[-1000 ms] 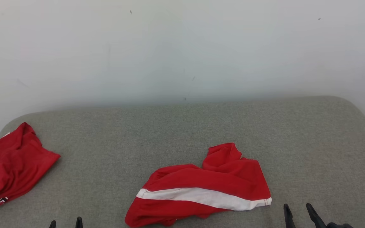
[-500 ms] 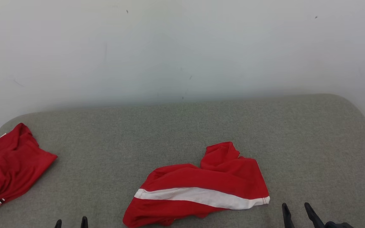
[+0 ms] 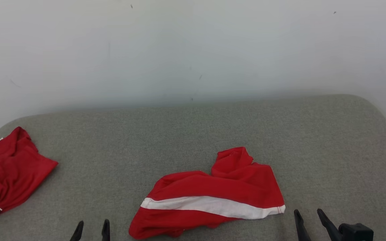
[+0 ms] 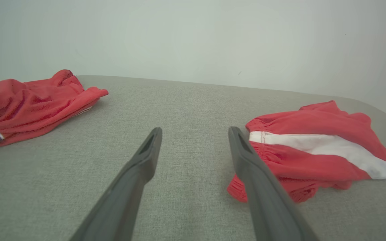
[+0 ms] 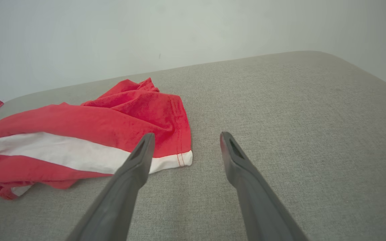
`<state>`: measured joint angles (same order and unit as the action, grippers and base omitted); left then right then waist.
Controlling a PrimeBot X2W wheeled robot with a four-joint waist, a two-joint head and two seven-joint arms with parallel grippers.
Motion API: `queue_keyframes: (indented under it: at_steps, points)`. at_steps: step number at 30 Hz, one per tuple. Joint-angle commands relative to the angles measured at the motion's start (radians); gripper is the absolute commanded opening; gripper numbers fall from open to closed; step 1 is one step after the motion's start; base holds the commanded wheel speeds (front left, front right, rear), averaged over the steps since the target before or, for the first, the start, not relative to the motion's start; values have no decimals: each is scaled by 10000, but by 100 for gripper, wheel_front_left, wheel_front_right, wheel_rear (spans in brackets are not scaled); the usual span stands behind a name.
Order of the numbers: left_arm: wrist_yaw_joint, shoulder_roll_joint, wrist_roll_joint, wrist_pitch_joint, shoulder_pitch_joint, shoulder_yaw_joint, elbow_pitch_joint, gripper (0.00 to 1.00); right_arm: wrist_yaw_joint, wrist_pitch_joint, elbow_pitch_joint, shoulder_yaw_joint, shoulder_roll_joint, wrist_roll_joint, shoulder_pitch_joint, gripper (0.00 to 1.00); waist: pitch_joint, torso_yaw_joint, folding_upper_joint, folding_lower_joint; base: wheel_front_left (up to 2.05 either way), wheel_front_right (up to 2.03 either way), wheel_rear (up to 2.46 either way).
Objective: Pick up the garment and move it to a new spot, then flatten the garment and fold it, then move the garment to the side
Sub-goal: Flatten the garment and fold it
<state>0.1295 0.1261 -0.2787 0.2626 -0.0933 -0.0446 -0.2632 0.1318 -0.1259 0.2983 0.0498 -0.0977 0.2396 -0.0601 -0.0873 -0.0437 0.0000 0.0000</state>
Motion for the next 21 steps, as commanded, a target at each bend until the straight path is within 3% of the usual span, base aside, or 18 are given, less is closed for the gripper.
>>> queue_keyframes:
  at_steps: [1,4,10,21]
  points:
    - [13,128,-126,33,423,-229,-254,100,-22,198,14,33,-114,79,179,100,88,20,0,0,0,0,0]
    - [12,271,-521,-335,1221,-863,-813,100,-22,870,116,70,-201,177,466,100,241,-3,0,0,0,0,0]
    - [2,665,-1723,-2064,2636,-2135,-1585,100,-22,2048,363,392,-343,331,1144,100,613,-221,0,0,0,0,0]
    - [2,1327,-3309,-3784,3691,-3461,-2045,100,-22,2296,492,956,-602,447,1758,100,1018,-563,0,0,0,0,0]
